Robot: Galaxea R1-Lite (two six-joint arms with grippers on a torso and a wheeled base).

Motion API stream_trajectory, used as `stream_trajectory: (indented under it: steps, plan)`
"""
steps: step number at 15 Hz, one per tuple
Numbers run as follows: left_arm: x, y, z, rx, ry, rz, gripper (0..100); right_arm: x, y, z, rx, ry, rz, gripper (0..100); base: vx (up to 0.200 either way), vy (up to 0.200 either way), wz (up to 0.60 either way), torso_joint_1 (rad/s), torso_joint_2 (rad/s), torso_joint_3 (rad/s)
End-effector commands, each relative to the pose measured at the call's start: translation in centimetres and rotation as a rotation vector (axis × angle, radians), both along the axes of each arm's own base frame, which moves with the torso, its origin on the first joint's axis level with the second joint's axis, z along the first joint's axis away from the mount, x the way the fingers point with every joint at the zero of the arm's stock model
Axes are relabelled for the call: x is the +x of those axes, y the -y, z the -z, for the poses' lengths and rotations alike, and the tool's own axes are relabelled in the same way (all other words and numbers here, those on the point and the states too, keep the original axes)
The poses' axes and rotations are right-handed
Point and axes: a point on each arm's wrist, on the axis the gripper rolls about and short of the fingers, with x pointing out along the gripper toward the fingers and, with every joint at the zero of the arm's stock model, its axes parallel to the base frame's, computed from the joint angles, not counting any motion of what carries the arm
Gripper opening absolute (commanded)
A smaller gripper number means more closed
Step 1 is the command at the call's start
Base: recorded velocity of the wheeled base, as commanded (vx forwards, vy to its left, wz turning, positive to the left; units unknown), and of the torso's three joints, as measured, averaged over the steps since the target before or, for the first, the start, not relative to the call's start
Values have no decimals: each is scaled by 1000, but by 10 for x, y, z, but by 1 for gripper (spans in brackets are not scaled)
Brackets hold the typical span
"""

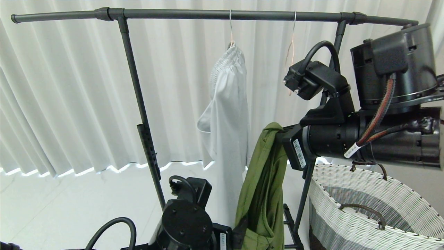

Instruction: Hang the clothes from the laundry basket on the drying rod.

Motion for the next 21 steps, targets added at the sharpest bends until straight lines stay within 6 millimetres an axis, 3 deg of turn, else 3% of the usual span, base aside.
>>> stream_trajectory:
  steps: [1,4,11,12,19,21]
  plan:
    - [-11,-13,7,46,-12,19,100,0,6,-4,10,8,11,0,0,0,0,0,0,0]
    - [-22,-29,11,77,-31,61,100,-3,17,-11,17,13,28,0,0,0,0,0,0,0]
    - [-14,-30,-1,2,3,52,100,-20,34,-18,16,9,10,0,0,0,0,0,0,0]
    - [-14,-31,-2,-1,4,54,0,-21,34,-17,16,9,10,0,0,0,0,0,0,0]
    - [-23,-43,-16,97,132,151,0,-21,37,-17,31,-8,28,0,0,0,0,0,0,0]
    - [-9,-47,-37,57,212,101,0,-24,41,-9,23,-35,35,0,0,0,0,0,0,0]
